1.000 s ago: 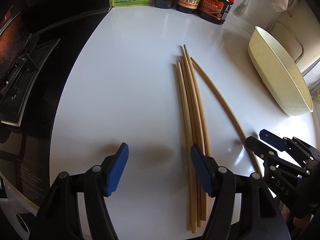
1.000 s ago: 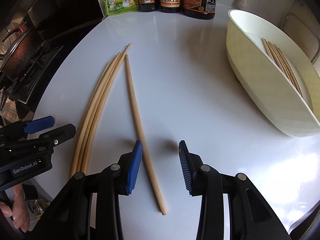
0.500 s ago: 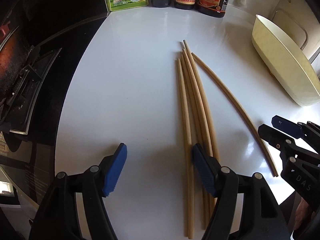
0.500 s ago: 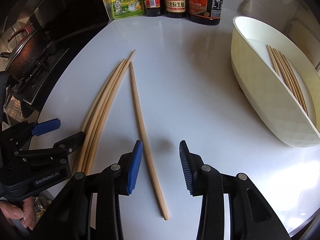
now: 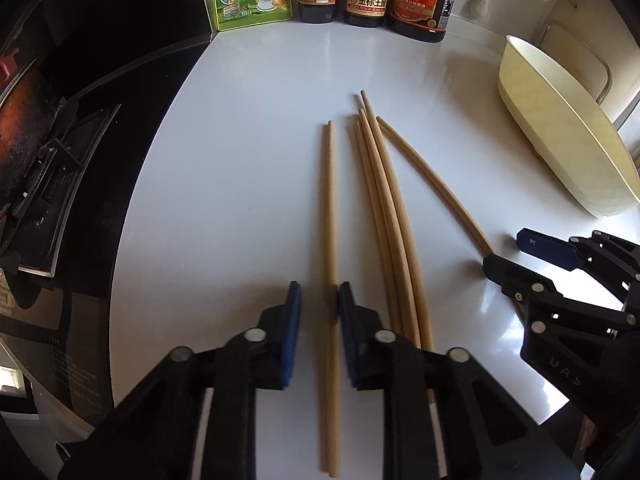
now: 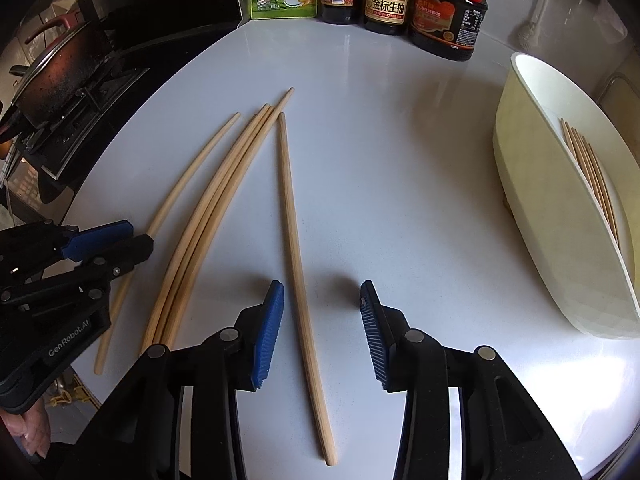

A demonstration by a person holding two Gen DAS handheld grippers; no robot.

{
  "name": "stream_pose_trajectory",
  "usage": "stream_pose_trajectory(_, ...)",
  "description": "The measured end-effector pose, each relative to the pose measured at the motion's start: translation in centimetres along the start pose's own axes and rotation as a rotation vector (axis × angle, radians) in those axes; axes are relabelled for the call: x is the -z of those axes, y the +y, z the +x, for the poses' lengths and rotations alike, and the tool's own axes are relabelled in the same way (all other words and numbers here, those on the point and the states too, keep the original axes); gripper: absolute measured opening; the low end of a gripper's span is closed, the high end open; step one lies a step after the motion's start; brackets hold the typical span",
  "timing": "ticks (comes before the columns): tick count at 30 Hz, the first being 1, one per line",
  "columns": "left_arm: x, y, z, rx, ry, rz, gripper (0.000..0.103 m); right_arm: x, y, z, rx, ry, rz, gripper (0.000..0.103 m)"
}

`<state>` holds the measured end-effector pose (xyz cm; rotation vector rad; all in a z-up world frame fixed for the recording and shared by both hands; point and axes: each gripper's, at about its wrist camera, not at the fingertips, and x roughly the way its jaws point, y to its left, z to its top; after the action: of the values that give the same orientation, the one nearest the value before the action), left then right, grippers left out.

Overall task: Organize utensils
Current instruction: 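Separate single chopsticks from the bundle with both grippers, then close the left gripper on one chopstick while the right gripper closes on another, then lift and carry both held chopsticks over the white basin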

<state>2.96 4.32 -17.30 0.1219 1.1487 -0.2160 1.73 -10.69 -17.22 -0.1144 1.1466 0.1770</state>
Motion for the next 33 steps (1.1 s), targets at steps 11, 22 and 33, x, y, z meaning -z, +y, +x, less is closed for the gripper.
stream_pose_trajectory(11, -0.1, 1.0, -0.2, 0.035, 0.018, -0.042, 0.007, 0.0, -0.8, -0.4, -0.054, -0.006, 0.067, 0.006)
stream_pose_trajectory(22, -0.9, 0.6, -2.5, 0.078, 0.015, -0.036, 0.007, 1.0, -2.7, -3.6, -0.132, -0.041, 0.185, 0.006)
stream_pose_trajectory(33, -2.8, -2.1, -5.8, 0.1, -0.056, 0.0, 0.007, 1.7, -5.0, -7.6, -0.165, -0.102, 0.25, 0.006)
